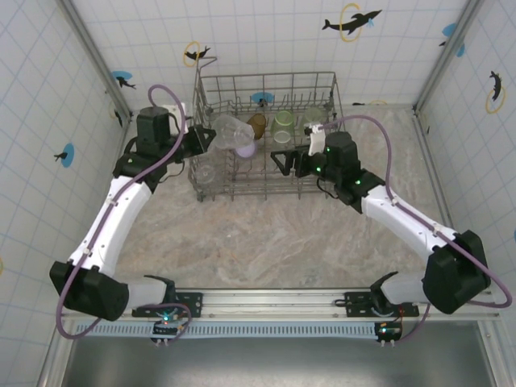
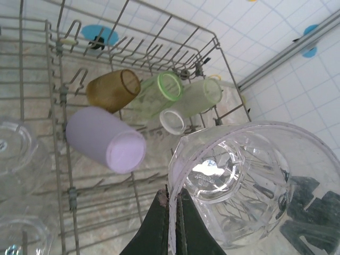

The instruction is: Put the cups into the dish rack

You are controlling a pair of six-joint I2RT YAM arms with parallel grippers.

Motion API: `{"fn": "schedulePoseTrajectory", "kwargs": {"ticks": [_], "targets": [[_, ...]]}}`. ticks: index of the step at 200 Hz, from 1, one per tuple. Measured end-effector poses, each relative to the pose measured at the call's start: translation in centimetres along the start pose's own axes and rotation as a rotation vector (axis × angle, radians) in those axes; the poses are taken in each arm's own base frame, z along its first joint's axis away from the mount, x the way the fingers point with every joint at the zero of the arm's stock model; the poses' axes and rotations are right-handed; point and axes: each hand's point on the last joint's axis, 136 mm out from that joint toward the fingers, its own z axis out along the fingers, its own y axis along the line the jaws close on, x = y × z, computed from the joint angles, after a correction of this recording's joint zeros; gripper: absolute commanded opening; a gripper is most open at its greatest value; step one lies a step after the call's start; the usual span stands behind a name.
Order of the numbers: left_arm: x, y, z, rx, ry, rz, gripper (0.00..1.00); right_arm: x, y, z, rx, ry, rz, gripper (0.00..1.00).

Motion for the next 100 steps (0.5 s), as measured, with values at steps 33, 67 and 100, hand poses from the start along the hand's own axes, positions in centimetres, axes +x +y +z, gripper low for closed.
{"fn": "schedulePoseTrajectory", "kwargs": {"ticks": [33,67,100], "targets": [[-0.2,0.8,2.1,0.005,0.005,0.003,0.0,-1.2,-0.5,0.8,-0.058,0.005,0.061,0.99],[-0.6,1.9,3.5,0.054,-0.008,-0.031,0.0,-1.5,-1.1,1.8,-0.119,0.009,0.133,0.99],[-1.1,3.6,3.7,0.166,-0.066,-0.152,0.0,-2.1,-1.1,2.6,-0.182,-0.005,0.179,0.99]]}}
